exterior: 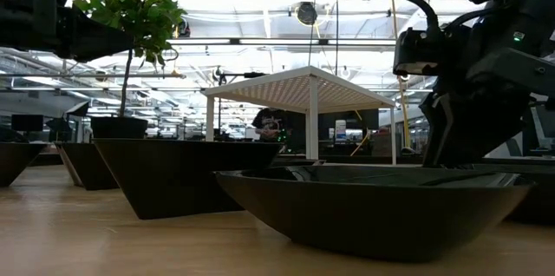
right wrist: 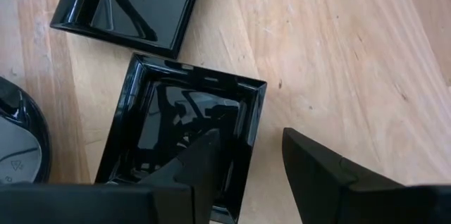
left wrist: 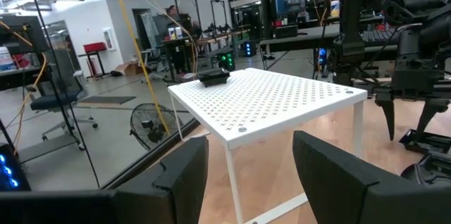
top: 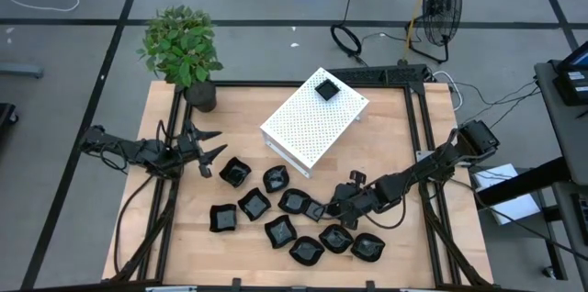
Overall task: Pick & Place Mini shaped plates
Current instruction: Stack the black square plate on top of the black square plate on the shelf
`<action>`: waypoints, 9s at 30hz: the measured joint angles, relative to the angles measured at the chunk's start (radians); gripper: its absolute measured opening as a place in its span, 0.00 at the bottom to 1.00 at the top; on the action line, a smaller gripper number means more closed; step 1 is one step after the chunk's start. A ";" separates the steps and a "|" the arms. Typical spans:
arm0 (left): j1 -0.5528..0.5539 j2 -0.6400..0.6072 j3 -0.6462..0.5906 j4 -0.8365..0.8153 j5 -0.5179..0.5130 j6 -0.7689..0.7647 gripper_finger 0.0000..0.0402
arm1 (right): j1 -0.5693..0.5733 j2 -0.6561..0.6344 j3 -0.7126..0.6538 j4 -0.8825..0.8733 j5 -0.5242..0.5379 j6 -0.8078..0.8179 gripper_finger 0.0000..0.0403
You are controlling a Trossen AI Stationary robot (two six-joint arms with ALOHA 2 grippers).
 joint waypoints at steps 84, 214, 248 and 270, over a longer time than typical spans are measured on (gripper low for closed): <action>0.000 0.000 0.000 0.000 0.000 0.000 0.53 | -0.171 -0.457 -0.002 0.007 -0.003 -0.318 0.00; 0.000 0.000 0.000 0.000 0.000 0.000 0.53 | -0.060 0.149 0.144 0.148 -0.001 -0.015 0.28; 0.000 0.000 0.000 0.000 0.000 0.000 0.53 | -0.057 0.147 0.110 0.209 -0.001 -0.074 0.02; 0.000 0.000 0.000 0.000 0.000 0.000 0.53 | -0.057 0.102 0.110 0.197 -0.020 -0.114 0.01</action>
